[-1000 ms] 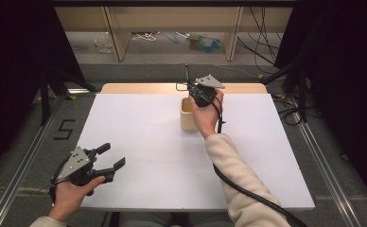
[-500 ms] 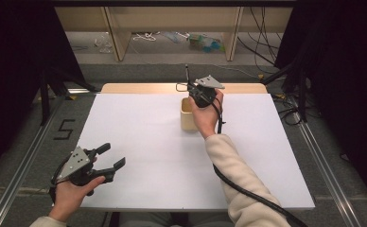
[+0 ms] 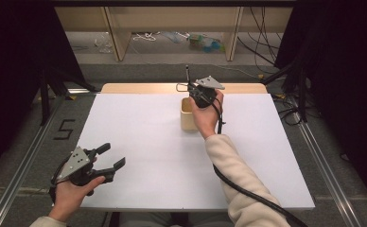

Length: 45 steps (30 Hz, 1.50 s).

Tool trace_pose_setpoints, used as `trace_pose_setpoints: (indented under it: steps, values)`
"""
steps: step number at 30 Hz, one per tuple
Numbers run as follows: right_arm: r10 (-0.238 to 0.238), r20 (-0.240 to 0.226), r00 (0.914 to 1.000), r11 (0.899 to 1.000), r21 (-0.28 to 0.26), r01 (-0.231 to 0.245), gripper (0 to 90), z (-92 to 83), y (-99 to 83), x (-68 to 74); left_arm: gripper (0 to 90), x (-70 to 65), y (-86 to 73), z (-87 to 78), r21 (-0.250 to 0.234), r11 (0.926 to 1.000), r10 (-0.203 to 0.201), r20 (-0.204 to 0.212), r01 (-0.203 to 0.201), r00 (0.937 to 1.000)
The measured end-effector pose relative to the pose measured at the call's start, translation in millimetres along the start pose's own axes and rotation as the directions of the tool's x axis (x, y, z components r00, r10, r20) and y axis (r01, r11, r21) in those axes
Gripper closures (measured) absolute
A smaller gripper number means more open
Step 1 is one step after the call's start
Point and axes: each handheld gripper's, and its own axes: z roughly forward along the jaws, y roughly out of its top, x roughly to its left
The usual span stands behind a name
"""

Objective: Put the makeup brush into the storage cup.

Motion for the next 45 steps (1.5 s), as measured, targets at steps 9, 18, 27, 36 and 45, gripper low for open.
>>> trace_pose_setpoints:
  steps: [9, 18, 27, 36, 45]
  values:
    - [0.004, -0.004, 1.0000, 1.000, -0.007, -0.004, 84.1, 0.7, -0.9, -0.3, 21.8, 0.0, 0.0, -0.1, 0.000, 1.0000, -0.001, -0.001, 0.001, 1.0000]
    - [-0.001, 0.001, 1.0000, 1.000, -0.007, 0.001, 84.1, -0.6, -0.5, -0.9, 21.8, -0.3, 0.2, -0.4, 0.000, 1.0000, 0.000, -0.003, 0.000, 1.0000]
    - [0.000, -0.003, 1.0000, 1.000, 0.000, 0.000, 84.1, -0.5, -2.4, -1.3, 21.8, -0.1, 0.3, -0.6, 0.003, 1.0000, -0.001, -0.004, 0.001, 1.0000]
    - [0.001, -0.003, 1.0000, 1.000, 0.000, -0.001, 84.1, -1.1, -3.0, -1.6, 21.8, -0.3, 0.3, -0.8, 0.003, 1.0000, 0.000, -0.006, 0.000, 1.0000]
    - [0.000, 0.001, 1.0000, 1.000, 0.009, 0.000, 84.0, -0.9, -6.2, -1.9, 21.8, -0.2, 0.3, -0.7, 0.004, 1.0000, 0.001, -0.005, -0.001, 1.0000]
